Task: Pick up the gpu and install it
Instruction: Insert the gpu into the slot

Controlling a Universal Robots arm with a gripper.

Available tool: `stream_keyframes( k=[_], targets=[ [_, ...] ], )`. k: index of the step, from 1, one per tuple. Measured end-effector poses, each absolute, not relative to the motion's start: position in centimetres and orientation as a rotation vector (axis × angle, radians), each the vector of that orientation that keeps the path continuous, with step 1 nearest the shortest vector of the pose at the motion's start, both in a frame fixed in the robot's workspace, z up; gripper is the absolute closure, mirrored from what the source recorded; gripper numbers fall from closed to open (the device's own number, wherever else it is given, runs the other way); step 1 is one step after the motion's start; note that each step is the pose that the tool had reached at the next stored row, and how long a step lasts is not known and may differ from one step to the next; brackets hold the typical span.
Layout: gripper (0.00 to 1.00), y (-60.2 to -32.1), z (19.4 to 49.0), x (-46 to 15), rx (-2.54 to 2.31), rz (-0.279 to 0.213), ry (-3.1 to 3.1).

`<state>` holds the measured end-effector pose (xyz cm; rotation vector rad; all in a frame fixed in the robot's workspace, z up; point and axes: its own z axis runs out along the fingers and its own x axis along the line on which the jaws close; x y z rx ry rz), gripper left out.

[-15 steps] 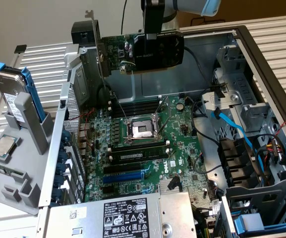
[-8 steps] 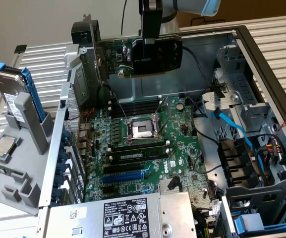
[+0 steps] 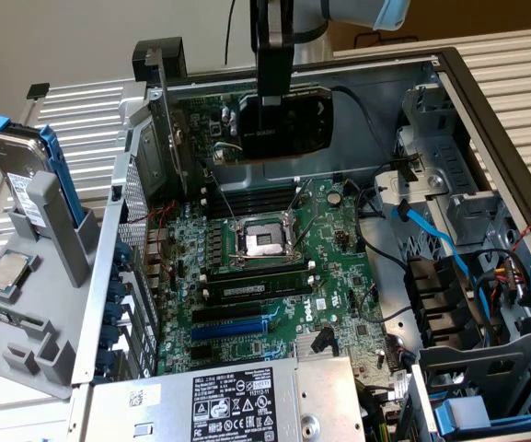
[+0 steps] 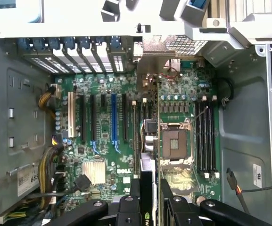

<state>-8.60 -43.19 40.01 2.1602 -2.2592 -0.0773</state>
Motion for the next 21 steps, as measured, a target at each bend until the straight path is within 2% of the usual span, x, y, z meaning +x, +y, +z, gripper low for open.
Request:
stream_keyframes(
  k=[14,21],
  targets=[
    [0.73,-46.0,38.1,-9.8,2.158,-0.071,-2.257],
    [0.73,-46.5,36.9,-9.9,2.157,-0.071,-2.257]
  ],
)
